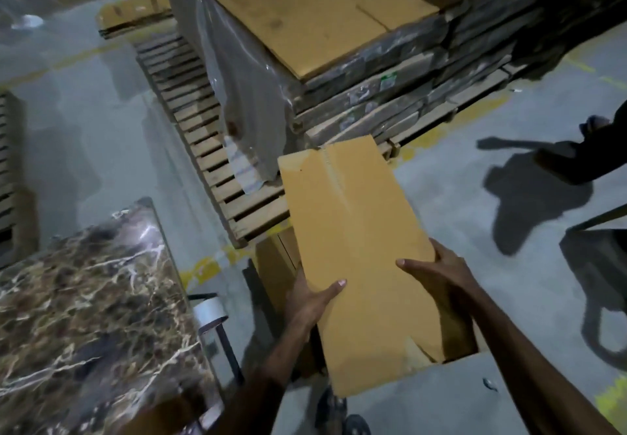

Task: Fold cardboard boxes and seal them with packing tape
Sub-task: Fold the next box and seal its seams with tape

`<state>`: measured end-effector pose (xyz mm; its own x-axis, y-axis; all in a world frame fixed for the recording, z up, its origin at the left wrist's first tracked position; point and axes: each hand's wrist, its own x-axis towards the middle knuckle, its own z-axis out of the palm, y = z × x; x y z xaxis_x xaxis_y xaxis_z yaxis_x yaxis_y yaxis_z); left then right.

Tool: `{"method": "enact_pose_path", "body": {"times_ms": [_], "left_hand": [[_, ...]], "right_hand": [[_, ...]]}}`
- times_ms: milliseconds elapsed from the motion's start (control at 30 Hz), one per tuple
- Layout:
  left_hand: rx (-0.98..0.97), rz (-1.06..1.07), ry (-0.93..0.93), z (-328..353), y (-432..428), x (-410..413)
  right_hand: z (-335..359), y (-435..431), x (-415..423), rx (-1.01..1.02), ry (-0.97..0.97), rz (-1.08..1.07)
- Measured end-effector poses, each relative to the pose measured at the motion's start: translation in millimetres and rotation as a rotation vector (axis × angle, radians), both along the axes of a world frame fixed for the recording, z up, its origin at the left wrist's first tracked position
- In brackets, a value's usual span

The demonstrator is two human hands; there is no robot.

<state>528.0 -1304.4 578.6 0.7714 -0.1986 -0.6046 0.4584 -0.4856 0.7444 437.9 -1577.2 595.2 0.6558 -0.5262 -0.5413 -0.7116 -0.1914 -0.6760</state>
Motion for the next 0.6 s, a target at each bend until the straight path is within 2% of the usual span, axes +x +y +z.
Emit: {"method": "enact_pose_path", "body": {"times_ms": [333, 600], "left_hand": [[0.000, 0.000, 0.117, -210.2, -94.0, 21.4], [0.009, -0.039, 0.217, -288.4, -120.7, 17.2]], "right_hand": [[-193.3, -115.8, 62.0, -0.059, 0.099, 0.134], [-285.5, -147.5, 79.9, -0.059, 0.111, 0.139]]}}
